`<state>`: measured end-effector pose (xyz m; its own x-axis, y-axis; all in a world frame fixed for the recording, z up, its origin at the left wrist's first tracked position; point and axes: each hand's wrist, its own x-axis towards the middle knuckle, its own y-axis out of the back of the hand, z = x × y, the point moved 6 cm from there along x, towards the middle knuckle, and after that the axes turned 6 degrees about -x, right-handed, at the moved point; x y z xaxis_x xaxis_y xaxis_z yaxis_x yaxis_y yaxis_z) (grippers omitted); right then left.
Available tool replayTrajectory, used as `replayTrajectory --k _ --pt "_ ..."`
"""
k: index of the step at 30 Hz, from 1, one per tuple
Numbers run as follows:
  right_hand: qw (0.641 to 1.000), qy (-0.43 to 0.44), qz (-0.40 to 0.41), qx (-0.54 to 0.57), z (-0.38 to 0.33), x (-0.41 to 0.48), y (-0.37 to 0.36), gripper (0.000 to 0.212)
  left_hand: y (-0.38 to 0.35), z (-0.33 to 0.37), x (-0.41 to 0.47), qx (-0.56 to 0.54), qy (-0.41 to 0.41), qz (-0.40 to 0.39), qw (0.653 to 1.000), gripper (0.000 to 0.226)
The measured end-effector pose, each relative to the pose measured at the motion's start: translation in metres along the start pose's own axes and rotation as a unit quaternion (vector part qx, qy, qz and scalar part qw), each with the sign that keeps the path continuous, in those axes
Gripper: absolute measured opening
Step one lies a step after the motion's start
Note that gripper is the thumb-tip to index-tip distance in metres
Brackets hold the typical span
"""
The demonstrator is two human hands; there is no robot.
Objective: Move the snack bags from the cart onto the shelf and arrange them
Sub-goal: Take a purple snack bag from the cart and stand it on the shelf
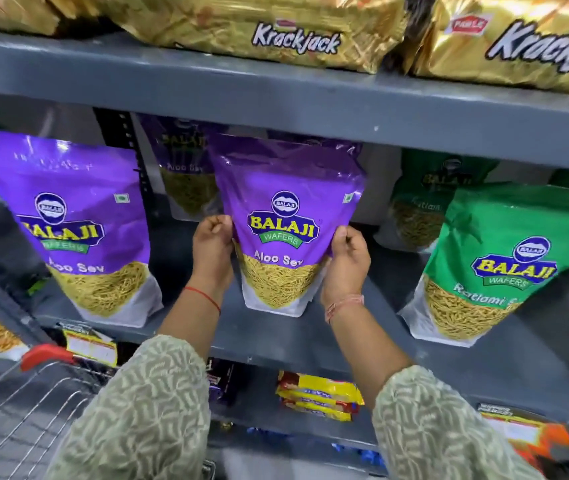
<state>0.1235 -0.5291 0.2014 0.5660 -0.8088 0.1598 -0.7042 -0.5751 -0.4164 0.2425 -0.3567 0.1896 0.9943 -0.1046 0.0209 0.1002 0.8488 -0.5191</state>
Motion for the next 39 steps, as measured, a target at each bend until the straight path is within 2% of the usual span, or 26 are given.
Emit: replayTrajectory --k 2,4,6,7,9,11,13,18,22,32,39 --pt "1.0 0.001 -0.012 -0.023 0.004 -0.002 0.005 0.023 0.002 0.0 0.0 -0.001 0.001 -0.029 1.0 0.024" --pt "0.994 -0.02 -0.061 -0.094 0.019 -0.01 0.015 0.017 0.008 -0.004 0.0 0.001 0.015 -0.079 0.997 0.021" --pt "0.971 -0.076 -0.147 -0.172 0.043 -0.024 0.03 0.017 0.02 -0.021 -0.006 0.082 0.05 -0.15 0.984 0.022" --pt "0.952 -0.098 -0.191 -0.216 0.056 -0.032 0.036 0.025 0.029 -0.033 -0.011 0.137 0.072 -0.184 0.971 0.025" --pt "0.914 -0.117 -0.237 -0.309 0.074 -0.041 0.044 0.042 0.046 -0.059 -0.023 0.23 0.114 -0.234 0.938 0.059" --pt "0.895 -0.123 -0.225 -0.364 0.081 -0.041 0.047 0.054 0.054 -0.076 -0.029 0.305 0.116 -0.245 0.913 0.074" --pt "0.882 -0.12 -0.209 -0.404 0.084 -0.042 0.049 0.061 0.059 -0.081 -0.028 0.353 0.093 -0.221 0.904 0.076" --pt "0.829 -0.067 -0.203 -0.517 0.08 -0.063 0.058 0.049 0.074 -0.075 -0.038 0.421 0.055 -0.21 0.881 0.073" --pt "0.825 -0.043 -0.219 -0.519 0.073 -0.086 0.066 0.047 0.09 -0.067 -0.058 0.459 0.052 -0.216 0.86 0.071" --pt "0.826 -0.036 -0.233 -0.513 0.064 -0.1 0.073 0.052 0.1 -0.06 -0.068 0.408 0.133 -0.223 0.876 0.08" --pt "0.817 -0.042 -0.237 -0.524 0.067 -0.1 0.074 0.054 0.101 -0.064 -0.067 0.419 0.127 -0.227 0.87 0.08"
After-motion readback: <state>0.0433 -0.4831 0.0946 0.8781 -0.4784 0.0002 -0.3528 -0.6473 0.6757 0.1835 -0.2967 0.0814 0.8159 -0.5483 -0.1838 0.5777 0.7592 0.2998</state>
